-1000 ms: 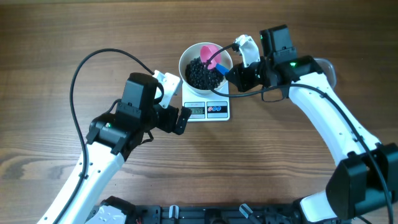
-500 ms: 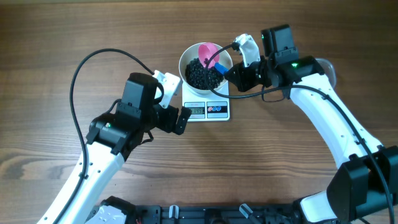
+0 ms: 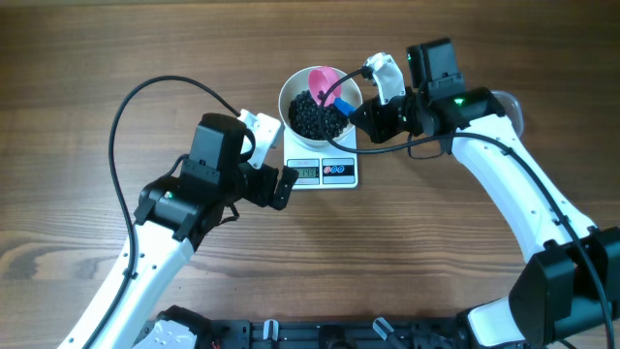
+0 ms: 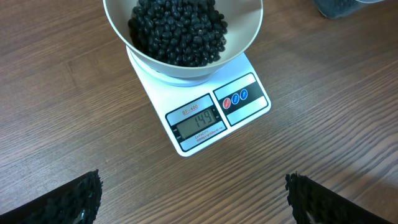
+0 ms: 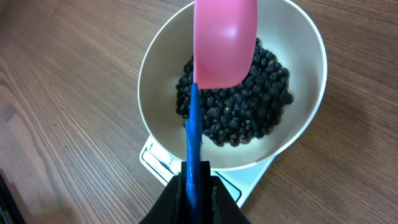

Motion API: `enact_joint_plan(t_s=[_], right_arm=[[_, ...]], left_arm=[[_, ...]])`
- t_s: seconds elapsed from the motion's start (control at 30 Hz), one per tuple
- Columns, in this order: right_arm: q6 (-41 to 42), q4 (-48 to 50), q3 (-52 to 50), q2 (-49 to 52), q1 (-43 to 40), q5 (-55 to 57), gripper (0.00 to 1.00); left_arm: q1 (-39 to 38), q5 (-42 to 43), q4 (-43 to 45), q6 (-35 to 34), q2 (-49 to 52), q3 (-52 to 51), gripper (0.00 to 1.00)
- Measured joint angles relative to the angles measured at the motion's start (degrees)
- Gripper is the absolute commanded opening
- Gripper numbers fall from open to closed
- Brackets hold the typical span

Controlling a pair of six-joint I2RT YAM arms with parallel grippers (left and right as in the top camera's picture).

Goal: Scoop item into bowl and weigh 150g on scale
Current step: 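Tilt the scoop with the right gripper to pour beans into the bowl, then hold the tilted scoop over the bowl, shaking out a few beans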

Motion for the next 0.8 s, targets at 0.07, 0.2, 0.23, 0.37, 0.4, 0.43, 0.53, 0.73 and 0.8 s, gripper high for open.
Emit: enact_joint_plan(t_s=[0.07,0.2,0.23,0.37,0.4,0.43,0.53,0.73,0.8], right_arm=[[0.0,0.2,0.0,0.0,0.0,0.0,0.04],[0.0,0.83,0.0,0.0,0.0,0.0,0.04],[0.0,1.01,0.0,0.0,0.0,0.0,0.04],[0.0,1.46,0.0,0.0,0.0,0.0,0.04],[0.0,1.46,0.0,0.0,0.0,0.0,0.04],[0.0,1.46,0.0,0.0,0.0,0.0,0.04],[-0.61,1.46,0.0,0.0,0.0,0.0,0.04],[-4.98,1.42,0.0,0.0,0.0,0.02,0.04],[-5.99,1.42,0.0,0.0,0.0,0.02,0.04]], left_arm=[[0.0,-0.02,0.0,0.0,0.0,0.0,1.0],[0.0,0.0,0.0,0.0,0.0,0.0,1.0],[0.0,0.0,0.0,0.0,0.0,0.0,1.0],[0.0,0.0,0.0,0.0,0.0,0.0,1.0],[0.0,0.0,0.0,0.0,0.0,0.0,1.0],[0.0,0.0,0.0,0.0,0.0,0.0,1.0],[0.0,0.0,0.0,0.0,0.0,0.0,1.0],[0.0,-0.02,0.0,0.0,0.0,0.0,1.0],[0.0,0.0,0.0,0.0,0.0,0.0,1.0]])
